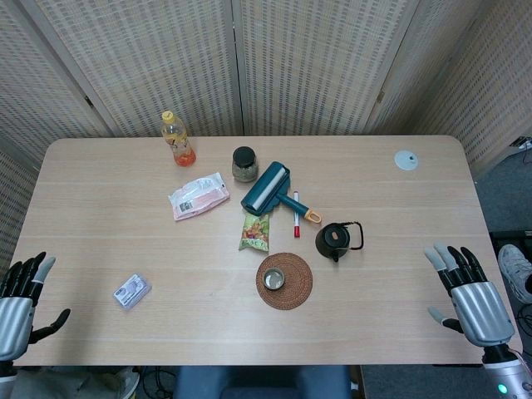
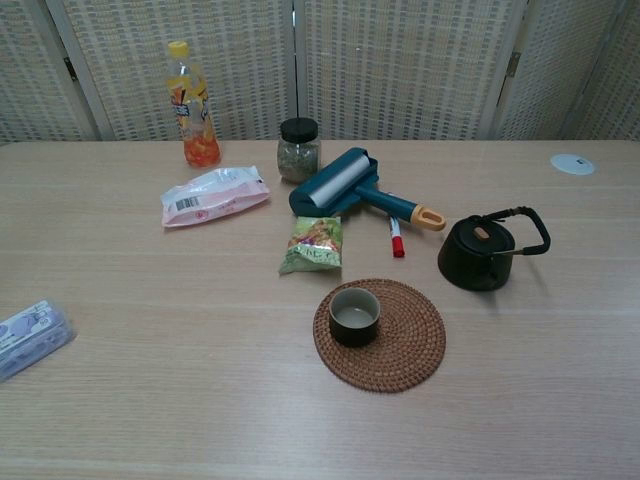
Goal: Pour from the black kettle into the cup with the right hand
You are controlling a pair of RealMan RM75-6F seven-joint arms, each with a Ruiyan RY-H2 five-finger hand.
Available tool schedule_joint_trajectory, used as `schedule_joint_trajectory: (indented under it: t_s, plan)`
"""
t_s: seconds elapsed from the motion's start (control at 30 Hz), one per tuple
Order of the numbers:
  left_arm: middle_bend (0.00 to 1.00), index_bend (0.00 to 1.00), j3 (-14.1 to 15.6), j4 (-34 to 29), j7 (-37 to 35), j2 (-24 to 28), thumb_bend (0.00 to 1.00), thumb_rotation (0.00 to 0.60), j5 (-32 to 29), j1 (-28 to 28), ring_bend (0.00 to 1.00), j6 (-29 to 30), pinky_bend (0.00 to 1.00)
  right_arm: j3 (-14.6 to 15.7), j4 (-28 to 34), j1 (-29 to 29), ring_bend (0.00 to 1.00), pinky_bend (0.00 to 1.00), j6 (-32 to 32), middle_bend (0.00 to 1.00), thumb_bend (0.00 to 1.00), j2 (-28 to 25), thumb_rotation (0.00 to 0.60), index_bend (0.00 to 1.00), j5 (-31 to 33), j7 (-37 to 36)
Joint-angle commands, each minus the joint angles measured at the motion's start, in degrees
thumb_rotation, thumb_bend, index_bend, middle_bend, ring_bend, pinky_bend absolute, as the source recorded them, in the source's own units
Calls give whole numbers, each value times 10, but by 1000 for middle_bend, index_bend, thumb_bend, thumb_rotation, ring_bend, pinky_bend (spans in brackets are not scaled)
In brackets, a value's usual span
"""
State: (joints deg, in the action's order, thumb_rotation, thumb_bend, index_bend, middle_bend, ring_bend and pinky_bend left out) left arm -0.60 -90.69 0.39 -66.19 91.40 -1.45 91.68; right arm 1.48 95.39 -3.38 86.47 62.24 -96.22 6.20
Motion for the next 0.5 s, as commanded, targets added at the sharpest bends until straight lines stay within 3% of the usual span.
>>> schedule_joint_trajectory:
  t_s: [0.03,0.5]
  plan:
    - [0,0,0,1,0,0,245,600,-1,1,7,0,0,-1,1,-1,0,37,0,25,94,0,600,0,-1,1]
    - [0,0,1,2,-2,1,244,600,-4,3,10,-2,0,-6,16,-18,0,38,-38,25,95,-12,600,0,19,13]
